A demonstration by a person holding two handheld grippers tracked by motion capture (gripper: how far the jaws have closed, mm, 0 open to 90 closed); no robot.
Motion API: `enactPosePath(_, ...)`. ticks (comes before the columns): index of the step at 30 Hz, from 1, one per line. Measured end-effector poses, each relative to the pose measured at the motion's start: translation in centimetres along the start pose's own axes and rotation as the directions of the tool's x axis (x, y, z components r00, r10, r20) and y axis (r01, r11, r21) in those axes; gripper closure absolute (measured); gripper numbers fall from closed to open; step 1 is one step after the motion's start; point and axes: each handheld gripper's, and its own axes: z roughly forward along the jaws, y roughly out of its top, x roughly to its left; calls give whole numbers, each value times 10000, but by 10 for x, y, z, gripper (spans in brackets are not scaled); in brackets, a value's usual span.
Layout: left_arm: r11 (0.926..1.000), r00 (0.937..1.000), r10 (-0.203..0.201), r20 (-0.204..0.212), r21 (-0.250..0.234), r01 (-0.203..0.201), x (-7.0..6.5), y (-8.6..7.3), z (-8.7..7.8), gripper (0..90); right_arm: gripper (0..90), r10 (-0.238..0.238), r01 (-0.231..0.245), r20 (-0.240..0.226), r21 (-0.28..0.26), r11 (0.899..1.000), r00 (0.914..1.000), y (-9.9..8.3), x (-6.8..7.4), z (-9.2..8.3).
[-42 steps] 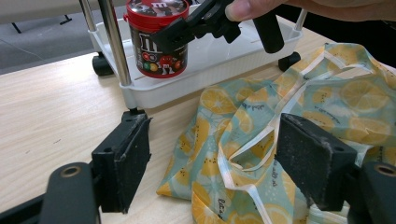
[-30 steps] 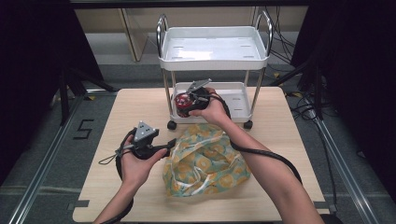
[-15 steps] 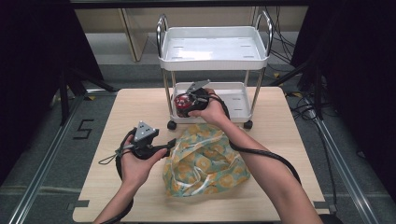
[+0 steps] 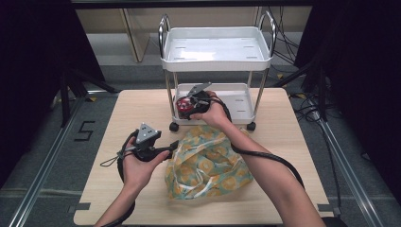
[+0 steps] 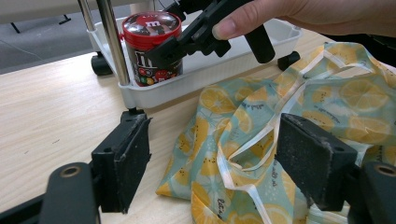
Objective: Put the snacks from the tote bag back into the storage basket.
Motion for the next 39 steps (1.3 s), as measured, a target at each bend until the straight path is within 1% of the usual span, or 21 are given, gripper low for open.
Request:
enactPosePath(2,10000,10000,-4,0,-5,4,0,0,0,252,256,-141,143,284,-55,9999,9995,-1,0,4)
enactPosePath(4,10000,10000,-4,-6,-15,4,0,0,0,252,256,-155,155,359,-23,9999,9992,-2,0,4)
enactPosePath(5,9999,10000,-97,13,-39,97,0,0,0,252,256,-101,101,73,39,9999,9999,-2,1,4)
enactPosePath(6,10000,10000,-54,14,-31,54,0,0,0,252,256,-71,71,42,34,10000,10000,-2,1,4)
enactPosePath(12,10000,10000,63,58,34,-63,0,0,1,251,256,-82,82,-2,76,9999,10000,-3,1,6)
enactPosePath(13,10000,10000,58,19,45,-58,0,0,1,251,256,-151,150,188,64,9999,9997,-4,1,7)
enactPosePath(16,10000,10000,-39,25,56,39,-1,-1,1,251,256,-143,139,248,144,9998,9996,-5,1,8)
enactPosePath(18,10000,10000,-38,22,78,38,-1,-1,2,251,256,-6,7,-35,145,9999,10000,-6,1,8)
enactPosePath(21,10000,10000,-4,29,83,3,-2,-2,3,251,256,16,-14,-100,162,9999,9999,-7,0,9)
enactPosePath(23,9998,9998,172,58,112,-173,-1,-1,3,251,256,20,-20,26,221,9998,10000,-8,0,9)
enactPosePath(24,9999,10000,3,57,110,-3,-2,-2,3,251,256,27,-30,129,239,9997,9999,-8,-1,10)
enactPosePath(26,9999,10000,-25,49,138,25,-2,-2,3,251,256,0,-4,185,238,9997,9998,-9,-1,11)
enactPosePath(28,9999,10000,-26,38,144,25,-2,-3,3,251,255,101,-104,148,228,9997,9998,-10,-1,11)
enactPosePath(29,9999,10000,-16,29,160,16,-2,-3,3,251,255,493,-509,306,540,9972,9983,-10,1,9)
enactPosePath(30,9999,10000,-16,29,160,16,-2,-3,3,250,255,493,-509,306,540,9972,9983,-10,1,9)
enactPosePath(31,9999,10000,-11,29,164,11,-2,-3,3,250,255,184,-186,74,290,9994,9998,-10,-1,11)
enactPosePath(32,9999,10000,-12,30,165,11,-2,-3,3,251,254,213,-215,121,201,9996,9997,-10,0,12)
enactPosePath(35,9999,10000,7,59,157,-8,-2,-3,4,251,252,149,-146,-59,395,9991,9999,-10,-1,11)
enactPosePath(37,9998,10000,52,46,192,-53,-2,-3,4,250,226,495,-480,-335,444,9979,9982,-9,-1,9)
enactPosePath(38,9998,9999,114,67,175,-116,-2,-3,4,250,226,495,-480,-335,444,9979,9982,-9,-1,9)
enactPosePath(39,9998,9999,90,70,184,-91,-2,-3,5,250,212,864,-864,34,727,9936,9963,-9,1,8)
